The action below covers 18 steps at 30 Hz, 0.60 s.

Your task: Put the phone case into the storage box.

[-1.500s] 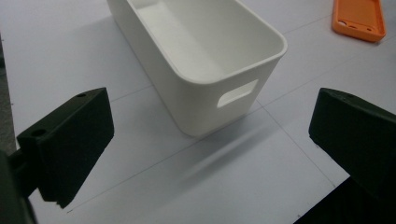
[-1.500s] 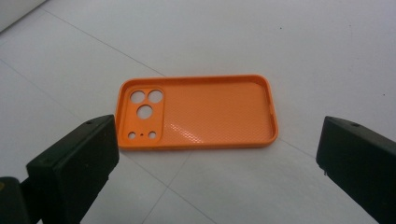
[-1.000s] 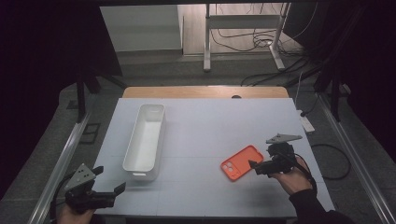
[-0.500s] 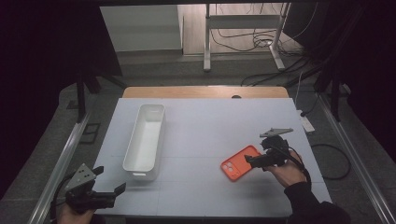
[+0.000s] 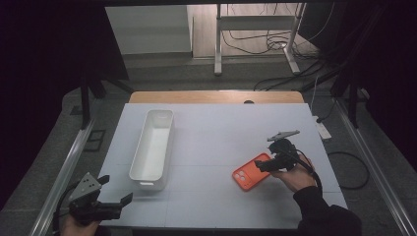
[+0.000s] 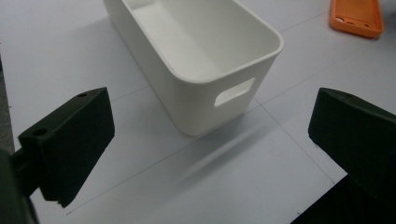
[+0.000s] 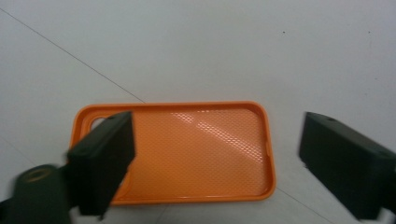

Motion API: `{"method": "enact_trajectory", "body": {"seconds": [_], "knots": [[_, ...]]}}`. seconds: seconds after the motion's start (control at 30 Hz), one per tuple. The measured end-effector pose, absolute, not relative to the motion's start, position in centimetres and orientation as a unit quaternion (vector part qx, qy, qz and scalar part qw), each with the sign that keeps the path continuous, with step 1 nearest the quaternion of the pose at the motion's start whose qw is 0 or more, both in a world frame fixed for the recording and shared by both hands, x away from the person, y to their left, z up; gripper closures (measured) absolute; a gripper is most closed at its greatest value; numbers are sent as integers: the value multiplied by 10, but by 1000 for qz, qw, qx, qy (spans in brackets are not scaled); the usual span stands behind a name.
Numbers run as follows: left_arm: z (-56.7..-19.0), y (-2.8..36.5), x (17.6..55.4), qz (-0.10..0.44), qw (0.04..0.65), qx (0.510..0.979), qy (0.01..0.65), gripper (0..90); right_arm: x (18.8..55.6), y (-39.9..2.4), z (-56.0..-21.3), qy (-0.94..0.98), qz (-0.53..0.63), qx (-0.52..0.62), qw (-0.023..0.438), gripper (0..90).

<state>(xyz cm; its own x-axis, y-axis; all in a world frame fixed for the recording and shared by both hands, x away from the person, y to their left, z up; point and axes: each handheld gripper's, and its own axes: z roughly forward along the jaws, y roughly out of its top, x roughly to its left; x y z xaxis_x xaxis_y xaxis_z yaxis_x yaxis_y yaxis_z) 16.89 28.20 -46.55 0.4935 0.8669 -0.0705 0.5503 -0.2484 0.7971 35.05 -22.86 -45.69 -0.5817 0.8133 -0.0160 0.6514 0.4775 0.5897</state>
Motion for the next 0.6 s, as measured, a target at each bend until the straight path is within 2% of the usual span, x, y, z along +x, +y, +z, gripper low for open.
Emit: {"method": "enact_trajectory", "body": {"seconds": [0.17, 0.2, 0.23, 0.27, 0.3, 0.37, 0.43, 0.6], "knots": [[-465, 281, 169, 198, 399, 768, 461, 14, 353, -232, -457, 853, 270, 427, 133, 440], [-465, 281, 169, 198, 399, 768, 461, 15, 353, -232, -457, 853, 270, 427, 133, 440], [-465, 281, 169, 198, 399, 768, 460, 15, 354, -232, -458, 857, 267, 422, 126, 542], [-465, 281, 169, 198, 399, 768, 460, 15, 354, -232, -458, 857, 267, 422, 126, 542], [-465, 281, 169, 199, 398, 768, 460, 15, 355, -232, -458, 858, 266, 421, 124, 587], [-465, 281, 169, 198, 398, 768, 460, 16, 357, -234, -459, 863, 265, 416, 112, 753], [-465, 281, 169, 198, 398, 769, 459, 16, 359, -235, -459, 867, 263, 410, 108, 873], [-465, 280, 169, 199, 398, 770, 458, 17, 361, -237, -461, 865, 266, 411, 105, 893]]}}
